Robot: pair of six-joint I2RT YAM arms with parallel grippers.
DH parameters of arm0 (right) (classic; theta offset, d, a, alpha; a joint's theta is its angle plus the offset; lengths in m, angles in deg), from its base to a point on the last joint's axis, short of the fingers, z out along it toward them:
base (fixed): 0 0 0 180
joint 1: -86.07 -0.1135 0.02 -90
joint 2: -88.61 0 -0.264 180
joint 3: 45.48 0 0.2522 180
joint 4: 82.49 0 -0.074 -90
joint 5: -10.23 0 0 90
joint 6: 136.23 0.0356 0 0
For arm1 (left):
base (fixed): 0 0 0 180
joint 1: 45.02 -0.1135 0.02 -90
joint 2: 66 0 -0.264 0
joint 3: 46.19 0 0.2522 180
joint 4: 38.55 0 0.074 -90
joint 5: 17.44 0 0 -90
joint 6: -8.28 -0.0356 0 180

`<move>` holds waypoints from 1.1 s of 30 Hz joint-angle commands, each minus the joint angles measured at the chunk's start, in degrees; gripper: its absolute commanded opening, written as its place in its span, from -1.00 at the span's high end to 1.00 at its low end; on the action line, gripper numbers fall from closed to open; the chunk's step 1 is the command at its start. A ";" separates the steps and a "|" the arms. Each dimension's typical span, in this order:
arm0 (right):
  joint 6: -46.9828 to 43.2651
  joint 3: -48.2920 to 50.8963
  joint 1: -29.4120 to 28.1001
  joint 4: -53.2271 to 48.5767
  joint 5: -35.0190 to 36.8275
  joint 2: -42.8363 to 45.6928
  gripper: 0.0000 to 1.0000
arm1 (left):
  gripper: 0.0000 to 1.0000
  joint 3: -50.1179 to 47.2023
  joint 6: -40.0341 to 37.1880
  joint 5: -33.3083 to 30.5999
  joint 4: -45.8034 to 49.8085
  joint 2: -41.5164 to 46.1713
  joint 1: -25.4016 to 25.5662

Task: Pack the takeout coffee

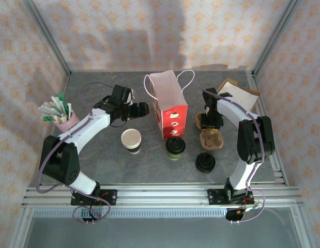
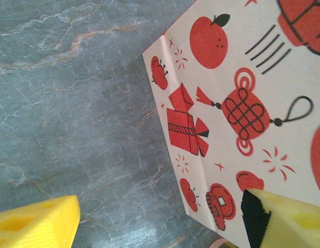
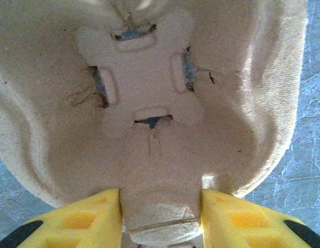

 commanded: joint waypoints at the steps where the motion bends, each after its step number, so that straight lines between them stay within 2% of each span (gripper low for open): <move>1: -0.22 -1.06 0.17 -1.74 0.55 0.89 0.25 | -0.66 -1.50 0.21 -2.19 0.12 3.30 0.46; 10: 0.23 -0.69 0.23 -1.85 0.95 3.12 0.36 | -0.68 -4.48 0.34 -5.24 2.16 9.01 3.24; 22: 1.35 -1.04 0.86 -1.39 0.36 6.67 0.37 | -0.70 -4.46 0.10 -10.72 4.40 14.37 9.08; 26: 2.16 0.26 3.57 0.01 -2.90 7.34 0.36 | -0.56 -1.94 -0.30 -14.12 5.25 15.09 15.10; 30: 2.18 1.76 5.08 1.28 -4.33 7.31 0.36 | -0.27 0.90 -0.25 -17.43 5.86 14.10 21.52; 33: 2.26 1.89 5.08 1.05 -3.33 6.59 0.37 | -0.21 1.80 0.10 -17.61 4.66 12.80 23.87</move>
